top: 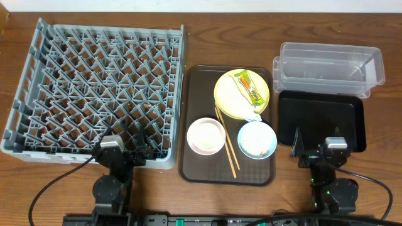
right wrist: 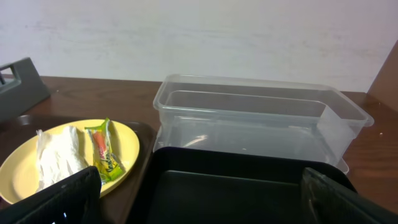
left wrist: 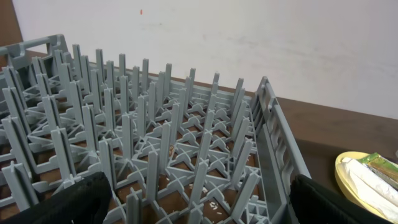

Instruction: Sort waste into correct bins and load items into the dishwasher

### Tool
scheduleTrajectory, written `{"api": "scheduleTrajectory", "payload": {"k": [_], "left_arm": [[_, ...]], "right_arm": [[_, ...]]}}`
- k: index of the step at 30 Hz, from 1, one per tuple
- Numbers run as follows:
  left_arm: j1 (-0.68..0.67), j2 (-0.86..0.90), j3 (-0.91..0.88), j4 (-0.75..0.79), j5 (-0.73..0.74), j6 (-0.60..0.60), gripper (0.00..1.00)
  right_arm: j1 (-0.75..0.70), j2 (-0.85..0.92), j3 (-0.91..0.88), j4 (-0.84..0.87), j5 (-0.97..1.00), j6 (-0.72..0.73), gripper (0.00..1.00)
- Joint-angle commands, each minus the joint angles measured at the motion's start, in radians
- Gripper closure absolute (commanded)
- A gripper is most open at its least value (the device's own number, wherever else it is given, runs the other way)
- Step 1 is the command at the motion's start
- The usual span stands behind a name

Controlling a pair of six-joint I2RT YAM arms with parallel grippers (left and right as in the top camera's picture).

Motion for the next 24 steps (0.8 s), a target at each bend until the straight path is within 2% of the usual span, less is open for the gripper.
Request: {"api": "scheduleTrajectory", "payload": {"k": [1, 8, 15, 19, 24], "left_arm": [[0.005, -0.006, -0.015, -0.044, -0.016, 0.017, 0.05], [0.005, -0.003, -0.003, -0.061, -0.017, 0.014, 0.05], [0.005, 0.085, 0.137, -0.204, -0.021, 0.013, 0.05], [0.005, 0.199, 0.258, -0.273, -0.021, 0.013, 0.05], [0.005, 0.366, 0.425, -0.407, -0.021, 0.013, 0.05]], "right_arm": [[0.008, -0.005, -0.001, -0.005, -0.001, -0.008, 0.01], [0.008, -0.005, -0.001, -0.003, 0.008, 0.013, 0.01], [0.008, 0.017, 0.029, -0.009, 0.003, 0.067, 0.01], [0.008, 0.093, 0.103, -0.023, 0.003, 0.068, 0.01], [0.008, 0.294, 0.267, -0.063, 0.002, 0.067, 0.01]]}}
